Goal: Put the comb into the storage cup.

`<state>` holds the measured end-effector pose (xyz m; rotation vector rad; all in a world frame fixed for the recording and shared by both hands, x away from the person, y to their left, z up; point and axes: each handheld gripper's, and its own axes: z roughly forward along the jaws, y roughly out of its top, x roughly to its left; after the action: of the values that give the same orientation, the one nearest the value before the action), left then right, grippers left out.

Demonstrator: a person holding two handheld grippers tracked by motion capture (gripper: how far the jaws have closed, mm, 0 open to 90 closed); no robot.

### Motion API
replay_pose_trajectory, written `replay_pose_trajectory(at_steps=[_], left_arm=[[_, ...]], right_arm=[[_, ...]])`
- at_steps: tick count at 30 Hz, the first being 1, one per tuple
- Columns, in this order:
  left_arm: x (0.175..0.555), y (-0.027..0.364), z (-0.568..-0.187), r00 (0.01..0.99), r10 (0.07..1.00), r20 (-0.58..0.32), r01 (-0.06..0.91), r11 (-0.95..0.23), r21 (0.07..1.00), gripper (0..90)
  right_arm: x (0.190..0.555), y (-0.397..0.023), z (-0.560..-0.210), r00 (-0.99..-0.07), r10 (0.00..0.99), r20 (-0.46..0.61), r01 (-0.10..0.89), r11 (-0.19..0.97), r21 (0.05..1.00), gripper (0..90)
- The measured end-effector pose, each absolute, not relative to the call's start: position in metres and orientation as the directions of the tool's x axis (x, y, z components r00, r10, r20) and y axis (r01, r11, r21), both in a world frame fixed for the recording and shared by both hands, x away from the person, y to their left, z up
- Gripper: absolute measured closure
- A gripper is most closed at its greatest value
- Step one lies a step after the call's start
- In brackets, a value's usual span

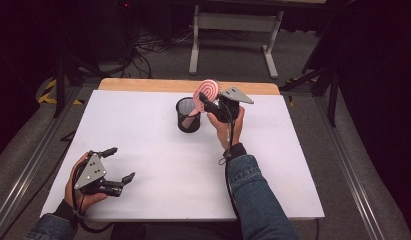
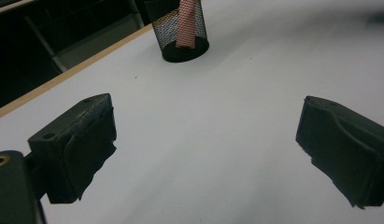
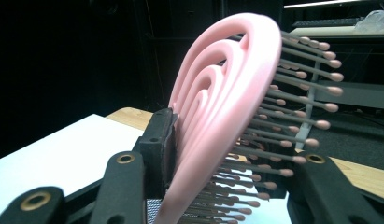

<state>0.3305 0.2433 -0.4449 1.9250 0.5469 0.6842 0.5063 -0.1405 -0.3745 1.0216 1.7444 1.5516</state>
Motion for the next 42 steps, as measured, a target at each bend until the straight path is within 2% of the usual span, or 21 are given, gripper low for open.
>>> replay_pose_trajectory(at_steps=[20, 35, 42], left_arm=[[0.331, 0.243, -0.446, 0.741, 0.633, 0.226, 0.082, -0.419, 0.904, 6.1], [0.330, 0.242, -0.446, 0.740, 0.633, 0.227, 0.083, -0.421, 0.903, 6.2], [0.330, 0.242, -0.446, 0.738, 0.635, 0.229, 0.086, -0.424, 0.901, 6.2]], right_arm=[[0.507, -0.142, -0.377, -0.524, 0.849, 0.066, 0.177, 0.033, 0.984, 32.6], [0.506, -0.134, -0.374, -0.472, 0.881, -0.003, 0.160, 0.090, 0.983, 8.7], [0.505, -0.132, -0.374, -0.463, 0.886, -0.017, 0.158, 0.102, 0.982, 5.6]])
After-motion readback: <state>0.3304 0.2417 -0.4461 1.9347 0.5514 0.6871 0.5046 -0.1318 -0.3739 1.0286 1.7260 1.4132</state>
